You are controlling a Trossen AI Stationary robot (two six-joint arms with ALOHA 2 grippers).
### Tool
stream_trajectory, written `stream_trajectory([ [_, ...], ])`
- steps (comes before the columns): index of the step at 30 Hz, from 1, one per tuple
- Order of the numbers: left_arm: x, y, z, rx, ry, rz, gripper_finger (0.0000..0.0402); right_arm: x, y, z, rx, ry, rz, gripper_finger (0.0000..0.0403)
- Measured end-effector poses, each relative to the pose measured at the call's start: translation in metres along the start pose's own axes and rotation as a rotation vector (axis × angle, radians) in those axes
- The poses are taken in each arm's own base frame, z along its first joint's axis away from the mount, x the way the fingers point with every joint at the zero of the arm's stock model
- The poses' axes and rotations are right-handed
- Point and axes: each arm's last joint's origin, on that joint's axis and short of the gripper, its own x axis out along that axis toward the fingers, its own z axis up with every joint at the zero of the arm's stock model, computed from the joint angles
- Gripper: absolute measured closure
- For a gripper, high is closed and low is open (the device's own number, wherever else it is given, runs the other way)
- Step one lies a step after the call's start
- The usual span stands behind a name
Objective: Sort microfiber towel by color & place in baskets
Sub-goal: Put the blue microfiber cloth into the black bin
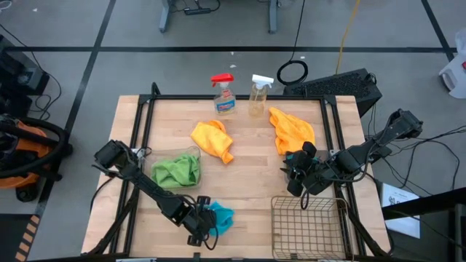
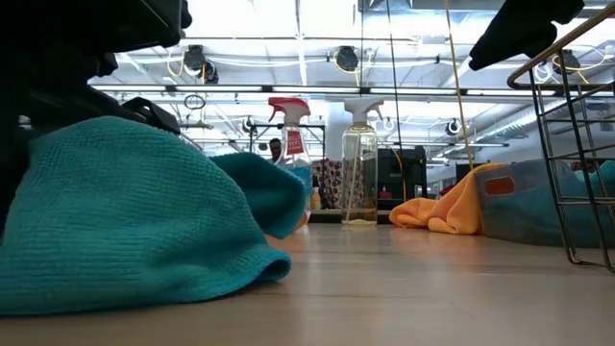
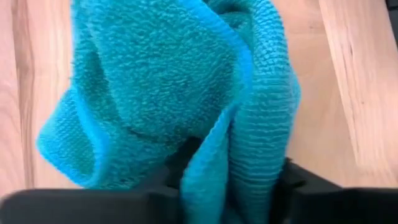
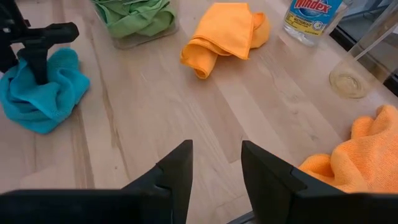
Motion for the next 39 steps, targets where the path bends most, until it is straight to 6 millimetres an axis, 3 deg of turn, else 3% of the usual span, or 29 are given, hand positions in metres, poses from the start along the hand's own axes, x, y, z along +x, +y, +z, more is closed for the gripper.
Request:
stream_trajectory([
  [6, -0.007, 0.005, 0.005, -0.011, -0.020, -0.002, 0.0388, 0.000, 0.002, 0.001, -0.008, -0.014, 0.021, 0.0275],
  [15, -0.040, 0.017, 0.025, 0.058, -0.168, 0.104, 0.0385, 0.000, 0.022, 0.006, 0.013, -0.084, 0.140, 0.0275],
  [20, -0.063, 0.025, 0.045, 0.127, -0.276, 0.182, 0.0394, 0.014, 0.041, 0.002, -0.069, -0.098, 0.154, 0.0274],
  [25, -0.072, 0.036, 0.059, 0.177, -0.309, 0.232, 0.0392, 0.033, 0.062, -0.002, -0.150, -0.127, 0.170, 0.0263],
  [32, -0.074, 0.054, 0.069, 0.167, -0.316, 0.273, 0.0391, 0.057, 0.091, -0.001, -0.197, -0.227, 0.274, 0.0201],
  [39, -0.074, 0.064, 0.072, 0.164, -0.313, 0.306, 0.0391, 0.065, 0.100, 0.004, -0.124, -0.297, 0.307, 0.0101],
])
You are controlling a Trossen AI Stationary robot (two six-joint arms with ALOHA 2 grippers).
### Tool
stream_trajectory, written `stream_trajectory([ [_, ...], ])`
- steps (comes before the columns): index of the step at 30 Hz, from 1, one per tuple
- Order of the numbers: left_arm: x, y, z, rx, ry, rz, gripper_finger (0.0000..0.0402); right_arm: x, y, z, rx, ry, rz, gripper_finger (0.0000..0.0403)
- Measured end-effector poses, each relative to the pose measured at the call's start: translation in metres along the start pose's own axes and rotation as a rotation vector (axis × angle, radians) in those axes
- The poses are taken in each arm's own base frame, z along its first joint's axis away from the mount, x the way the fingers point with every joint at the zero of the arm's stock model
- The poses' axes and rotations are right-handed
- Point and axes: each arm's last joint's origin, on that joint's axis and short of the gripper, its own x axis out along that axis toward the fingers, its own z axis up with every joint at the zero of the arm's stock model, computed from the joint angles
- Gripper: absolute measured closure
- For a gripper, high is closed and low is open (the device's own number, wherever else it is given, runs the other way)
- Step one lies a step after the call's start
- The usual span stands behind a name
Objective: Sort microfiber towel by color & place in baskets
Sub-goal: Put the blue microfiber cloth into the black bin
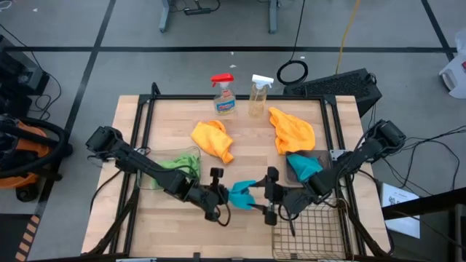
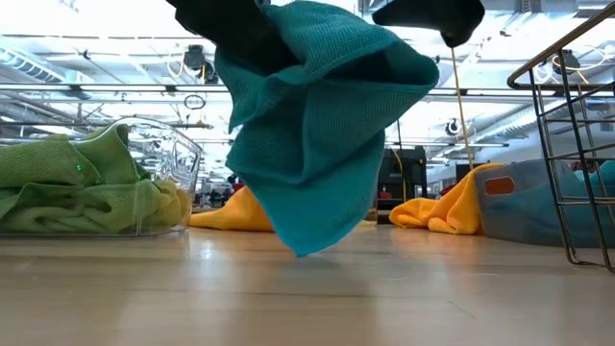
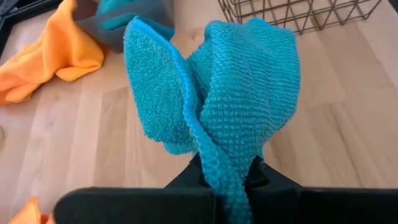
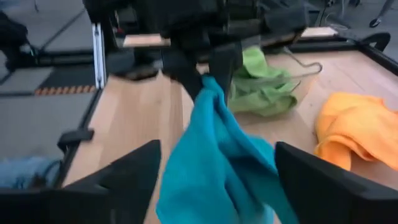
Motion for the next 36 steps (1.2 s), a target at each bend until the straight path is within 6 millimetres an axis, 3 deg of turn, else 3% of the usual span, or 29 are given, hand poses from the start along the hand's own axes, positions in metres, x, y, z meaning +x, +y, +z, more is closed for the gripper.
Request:
stream_trajectory([
  [8, 0.001, 0.002, 0.000, 0.051, 0.000, 0.005, 0.0391, 0.007, -0.011, 0.007, 0.016, -0.032, -0.025, 0.0024],
  [19, 0.005, 0.014, 0.006, 0.103, -0.041, 0.032, 0.0391, 0.024, -0.035, 0.014, 0.075, 0.043, 0.107, 0.0017],
  [29, 0.006, 0.028, 0.016, 0.168, -0.071, 0.080, 0.0391, 0.028, -0.045, 0.012, 0.082, 0.084, 0.073, 0.0034],
  [36, 0.011, 0.045, 0.017, 0.099, -0.069, 0.132, 0.0391, 0.030, -0.054, 0.008, 0.114, 0.134, 0.028, 0.0120],
])
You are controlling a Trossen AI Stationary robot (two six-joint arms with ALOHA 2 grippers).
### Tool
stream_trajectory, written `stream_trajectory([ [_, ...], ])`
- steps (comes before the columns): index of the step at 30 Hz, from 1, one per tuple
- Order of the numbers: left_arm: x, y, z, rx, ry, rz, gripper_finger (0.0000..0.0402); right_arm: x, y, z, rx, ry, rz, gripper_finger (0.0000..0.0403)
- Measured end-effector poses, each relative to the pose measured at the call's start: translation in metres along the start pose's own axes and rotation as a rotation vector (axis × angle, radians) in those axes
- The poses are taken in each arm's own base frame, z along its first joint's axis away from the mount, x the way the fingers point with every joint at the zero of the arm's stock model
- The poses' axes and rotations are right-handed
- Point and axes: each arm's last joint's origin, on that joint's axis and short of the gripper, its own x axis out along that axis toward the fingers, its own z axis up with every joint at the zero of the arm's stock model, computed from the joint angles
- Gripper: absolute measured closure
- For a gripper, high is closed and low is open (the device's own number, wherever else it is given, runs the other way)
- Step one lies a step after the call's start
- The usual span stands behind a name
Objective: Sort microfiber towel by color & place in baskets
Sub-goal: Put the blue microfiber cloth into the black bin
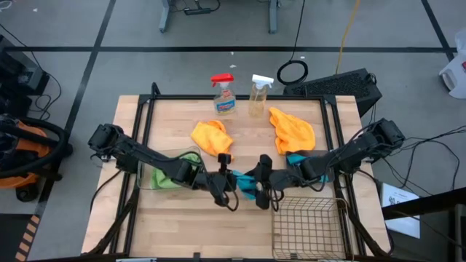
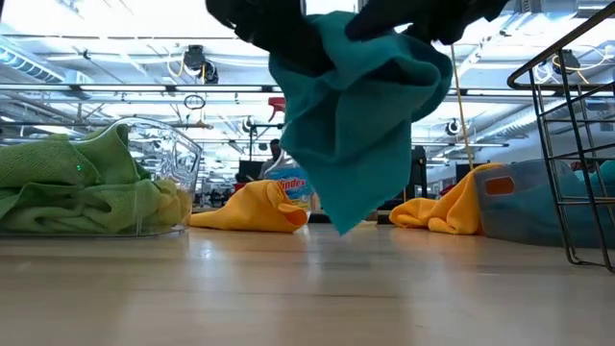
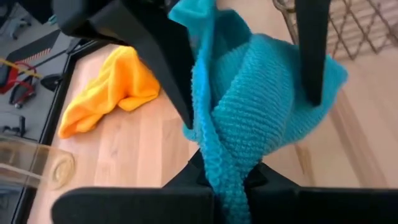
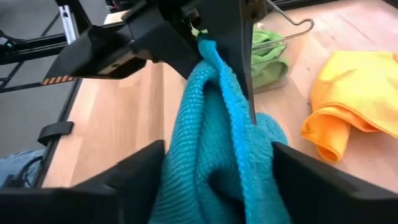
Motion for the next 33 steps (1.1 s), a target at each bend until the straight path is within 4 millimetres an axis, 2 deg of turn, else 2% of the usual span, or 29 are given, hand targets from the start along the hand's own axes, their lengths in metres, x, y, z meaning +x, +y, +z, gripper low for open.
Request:
stream_trajectory([
  [4, 0.002, 0.004, 0.001, -0.046, -0.013, 0.009, 0.0391, 0.001, -0.005, 0.001, 0.003, 0.004, -0.019, 0.0198],
  [9, 0.002, 0.004, 0.000, -0.109, -0.008, -0.007, 0.0386, 0.003, -0.010, 0.002, 0.006, 0.010, -0.035, 0.0313],
  [12, 0.001, 0.000, 0.000, -0.139, -0.008, -0.069, 0.0356, 0.003, -0.009, 0.002, -0.006, 0.016, -0.026, 0.0378],
  [13, 0.000, -0.001, 0.001, -0.161, -0.010, -0.077, 0.0339, 0.003, -0.009, 0.002, -0.015, 0.019, -0.017, 0.0388],
  [18, -0.003, -0.008, -0.001, -0.224, 0.014, -0.071, 0.0234, 0.000, -0.009, 0.003, -0.016, 0.029, 0.010, 0.0385],
  [23, -0.007, -0.017, -0.007, -0.290, 0.086, -0.042, 0.0151, -0.021, -0.014, 0.008, 0.007, 0.071, -0.010, 0.0398],
  [26, -0.010, -0.021, -0.010, -0.311, 0.107, -0.005, 0.0129, -0.039, -0.020, 0.011, 0.034, 0.089, -0.047, 0.0398],
  [33, -0.015, -0.030, -0.011, -0.322, 0.122, -0.010, 0.0123, -0.095, -0.038, 0.016, 0.122, 0.145, -0.115, 0.0400],
])
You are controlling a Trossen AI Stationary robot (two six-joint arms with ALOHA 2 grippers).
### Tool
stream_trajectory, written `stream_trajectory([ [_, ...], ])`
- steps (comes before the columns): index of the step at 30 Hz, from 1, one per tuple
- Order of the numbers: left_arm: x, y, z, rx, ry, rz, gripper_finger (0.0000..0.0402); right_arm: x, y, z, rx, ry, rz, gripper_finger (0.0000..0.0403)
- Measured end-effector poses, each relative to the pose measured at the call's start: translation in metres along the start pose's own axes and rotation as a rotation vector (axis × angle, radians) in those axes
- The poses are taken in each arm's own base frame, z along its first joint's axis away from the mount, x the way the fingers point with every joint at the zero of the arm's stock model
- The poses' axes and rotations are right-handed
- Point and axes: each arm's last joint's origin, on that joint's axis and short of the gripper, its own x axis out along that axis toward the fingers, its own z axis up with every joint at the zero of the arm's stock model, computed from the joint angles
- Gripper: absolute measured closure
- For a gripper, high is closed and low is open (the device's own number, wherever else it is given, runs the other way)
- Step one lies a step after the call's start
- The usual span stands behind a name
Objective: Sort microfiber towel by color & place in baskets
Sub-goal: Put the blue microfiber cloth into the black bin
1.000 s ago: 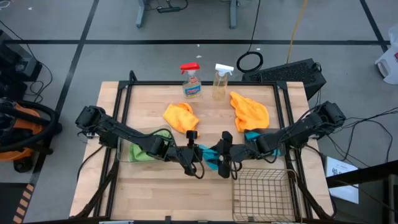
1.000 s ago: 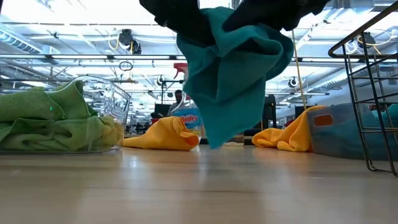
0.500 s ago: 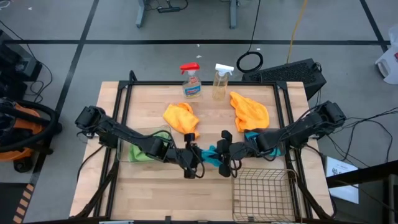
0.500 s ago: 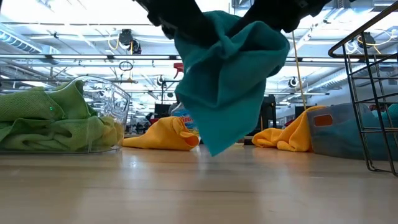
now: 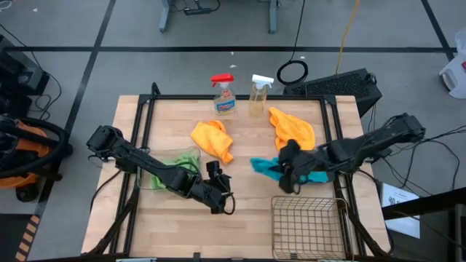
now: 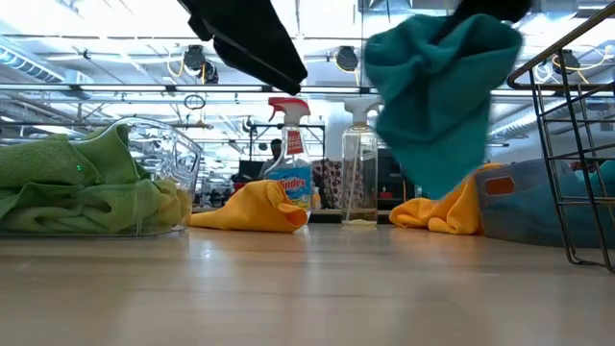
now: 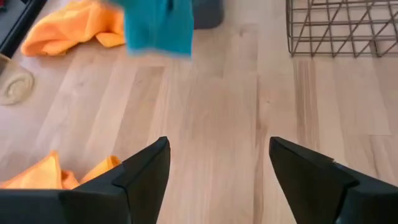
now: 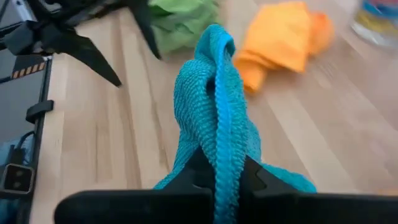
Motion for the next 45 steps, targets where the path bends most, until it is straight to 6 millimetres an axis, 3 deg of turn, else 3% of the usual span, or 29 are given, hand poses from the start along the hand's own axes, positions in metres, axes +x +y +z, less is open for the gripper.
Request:
stream_trajectory([
  [9, 0.004, -0.004, -0.010, -0.028, -0.036, 0.028, 0.0123, -0.060, -0.037, -0.024, 0.215, 0.169, -0.121, 0.0402],
  [16, 0.005, -0.004, -0.010, -0.027, -0.045, 0.029, 0.0123, -0.079, -0.050, -0.039, 0.257, 0.267, -0.189, 0.0402],
  [25, 0.005, -0.004, -0.010, -0.026, -0.044, 0.029, 0.0123, -0.073, -0.050, -0.044, 0.240, 0.345, -0.267, 0.0402],
  [33, 0.005, -0.004, -0.010, -0.026, -0.044, 0.029, 0.0123, -0.050, -0.047, -0.056, 0.210, 0.437, -0.346, 0.0395],
  [45, 0.004, -0.004, -0.009, -0.034, -0.057, 0.024, 0.0123, -0.028, -0.053, -0.081, 0.372, 0.478, -0.419, 0.0393],
])
